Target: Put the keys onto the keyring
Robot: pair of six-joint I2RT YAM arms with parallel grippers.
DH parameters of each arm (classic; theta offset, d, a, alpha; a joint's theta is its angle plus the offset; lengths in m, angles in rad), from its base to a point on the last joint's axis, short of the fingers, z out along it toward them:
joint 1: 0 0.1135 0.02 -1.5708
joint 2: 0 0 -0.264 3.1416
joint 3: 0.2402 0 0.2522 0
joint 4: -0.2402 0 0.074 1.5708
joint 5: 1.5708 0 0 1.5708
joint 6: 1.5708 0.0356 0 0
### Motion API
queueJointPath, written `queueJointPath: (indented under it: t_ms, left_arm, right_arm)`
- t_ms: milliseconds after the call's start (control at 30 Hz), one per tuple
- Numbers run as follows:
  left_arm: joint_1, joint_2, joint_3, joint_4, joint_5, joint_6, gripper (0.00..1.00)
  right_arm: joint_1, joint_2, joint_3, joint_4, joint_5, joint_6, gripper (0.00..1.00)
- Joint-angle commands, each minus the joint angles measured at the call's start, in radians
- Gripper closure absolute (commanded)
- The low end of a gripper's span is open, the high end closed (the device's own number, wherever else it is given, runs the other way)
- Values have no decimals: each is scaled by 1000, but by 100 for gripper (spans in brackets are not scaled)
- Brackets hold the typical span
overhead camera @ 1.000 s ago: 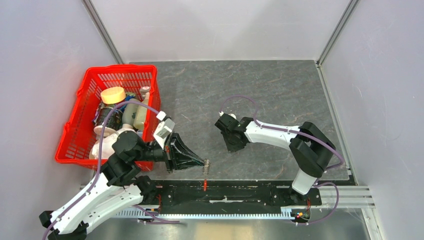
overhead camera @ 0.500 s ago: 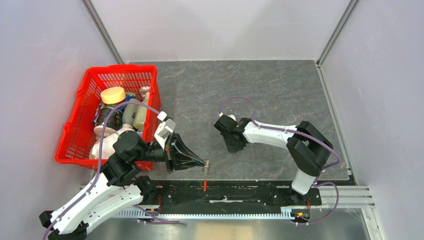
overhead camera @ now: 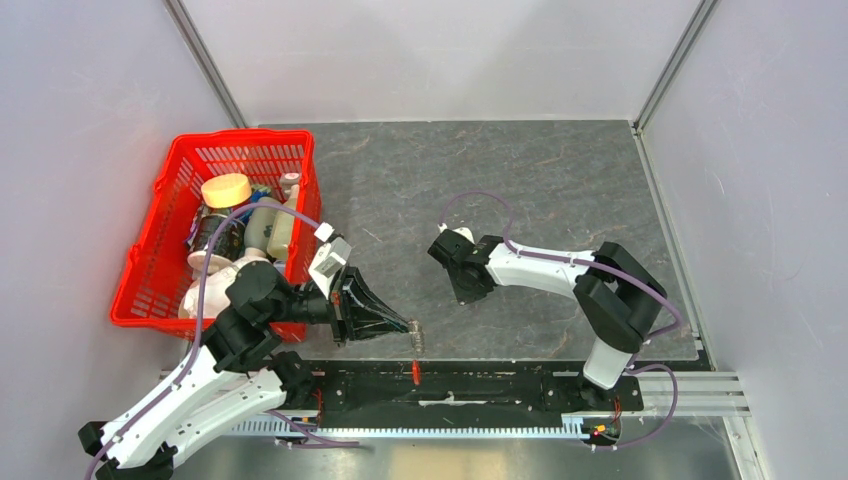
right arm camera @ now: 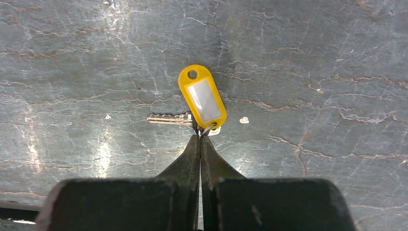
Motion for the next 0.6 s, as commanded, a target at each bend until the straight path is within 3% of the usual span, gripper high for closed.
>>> queueJointPath:
  t_ms: [0,167,567]
  left_arm:
    - [-5,-8,19,23,4,28,98]
    - [-5,-14,32,22,9,23,98]
    - [-5,-9,62,33,36,26,98]
  right_arm:
    - [5,-55,40,-25,44,-15,100]
    - [6,-207,44,-86,12,-65,100]
    - [6,-550,152,-248,-351,-223,100]
